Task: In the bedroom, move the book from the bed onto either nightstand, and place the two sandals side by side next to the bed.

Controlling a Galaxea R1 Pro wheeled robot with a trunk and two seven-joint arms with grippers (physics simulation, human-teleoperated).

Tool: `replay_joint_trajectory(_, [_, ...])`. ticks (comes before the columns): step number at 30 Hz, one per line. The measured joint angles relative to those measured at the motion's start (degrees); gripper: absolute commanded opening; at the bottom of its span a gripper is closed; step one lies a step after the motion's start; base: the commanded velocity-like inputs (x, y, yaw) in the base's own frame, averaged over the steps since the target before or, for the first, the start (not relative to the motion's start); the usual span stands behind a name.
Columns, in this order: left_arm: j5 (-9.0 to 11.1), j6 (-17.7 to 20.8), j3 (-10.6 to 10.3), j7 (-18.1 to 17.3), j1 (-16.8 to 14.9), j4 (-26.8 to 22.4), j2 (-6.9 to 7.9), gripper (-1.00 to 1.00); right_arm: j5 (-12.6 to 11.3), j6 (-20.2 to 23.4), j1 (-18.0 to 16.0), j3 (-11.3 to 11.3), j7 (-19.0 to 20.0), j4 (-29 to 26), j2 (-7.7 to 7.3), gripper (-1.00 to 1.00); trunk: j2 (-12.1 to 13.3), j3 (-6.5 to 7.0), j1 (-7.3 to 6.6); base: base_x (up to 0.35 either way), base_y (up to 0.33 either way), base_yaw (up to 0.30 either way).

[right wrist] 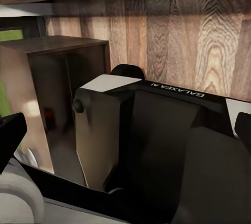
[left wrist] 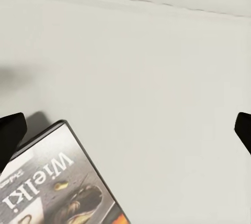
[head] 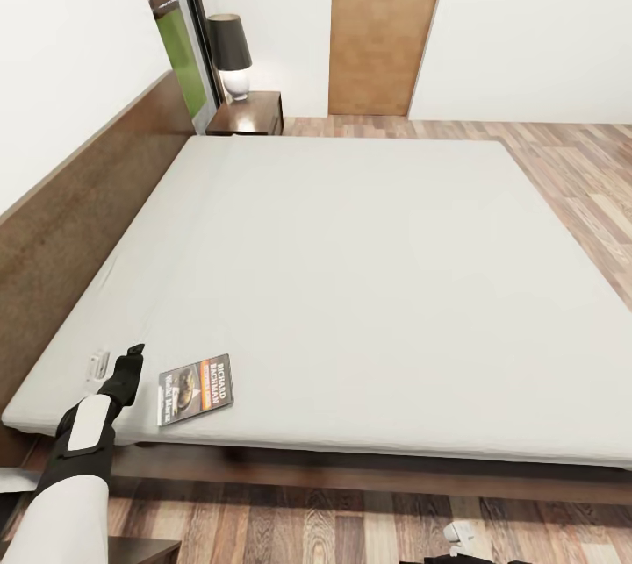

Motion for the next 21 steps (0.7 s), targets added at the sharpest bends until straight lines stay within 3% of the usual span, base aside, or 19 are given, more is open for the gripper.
replay_joint_trajectory(21, [0.0,0.0,0.0,0.1,0.0,0.0,0.03,1.0,0.0,0.0,0.0,0.0,0.0,0.0,0.0,1.0,-8.4,-3.77,4.61,0.0,0.0,0.0])
